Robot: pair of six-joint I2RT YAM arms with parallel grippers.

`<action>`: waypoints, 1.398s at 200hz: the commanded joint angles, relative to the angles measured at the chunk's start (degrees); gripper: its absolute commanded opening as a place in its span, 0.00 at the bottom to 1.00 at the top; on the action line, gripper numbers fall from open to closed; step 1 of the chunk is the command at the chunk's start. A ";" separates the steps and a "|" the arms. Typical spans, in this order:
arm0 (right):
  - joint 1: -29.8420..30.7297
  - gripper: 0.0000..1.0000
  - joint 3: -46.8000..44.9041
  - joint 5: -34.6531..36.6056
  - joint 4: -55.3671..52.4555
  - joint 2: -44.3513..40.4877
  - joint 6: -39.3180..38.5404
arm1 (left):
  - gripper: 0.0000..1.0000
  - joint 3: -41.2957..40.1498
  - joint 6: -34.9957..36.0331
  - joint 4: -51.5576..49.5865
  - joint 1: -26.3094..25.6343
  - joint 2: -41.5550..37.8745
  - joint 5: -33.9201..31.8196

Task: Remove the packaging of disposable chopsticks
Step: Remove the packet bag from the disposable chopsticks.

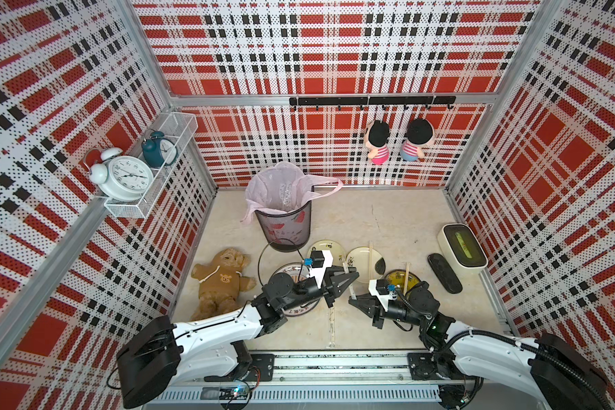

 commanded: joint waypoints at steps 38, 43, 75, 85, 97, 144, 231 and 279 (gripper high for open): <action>-0.18 0.00 -1.82 -1.52 5.22 -0.40 0.44 | 0.28 0.88 -1.76 5.71 0.55 -1.14 3.32; -0.14 0.00 -1.91 -1.62 5.50 -0.40 0.48 | 0.25 0.71 -2.01 6.16 0.62 -1.14 3.73; -0.13 0.00 -1.88 -2.85 7.12 0.14 0.83 | 0.13 -0.87 -2.95 9.59 0.84 -1.14 6.01; -0.18 0.00 -1.66 -3.12 7.15 0.38 0.83 | 0.11 -1.20 -2.99 9.80 0.84 -1.40 6.09; -0.13 0.00 -1.51 -3.19 7.13 0.45 0.83 | 0.03 -1.55 -3.12 9.90 0.84 -1.66 5.80; -0.13 0.00 0.96 -3.99 7.40 -0.10 -0.25 | 0.00 -2.75 -3.21 9.46 0.49 1.44 4.68; -0.14 0.00 11.82 -6.29 3.91 0.37 -4.36 | 0.04 -10.60 -4.31 14.26 -0.83 7.74 -0.11; -0.17 0.00 13.44 -5.11 4.36 -0.81 -4.79 | 0.04 -11.99 -4.55 16.72 -0.90 9.87 0.86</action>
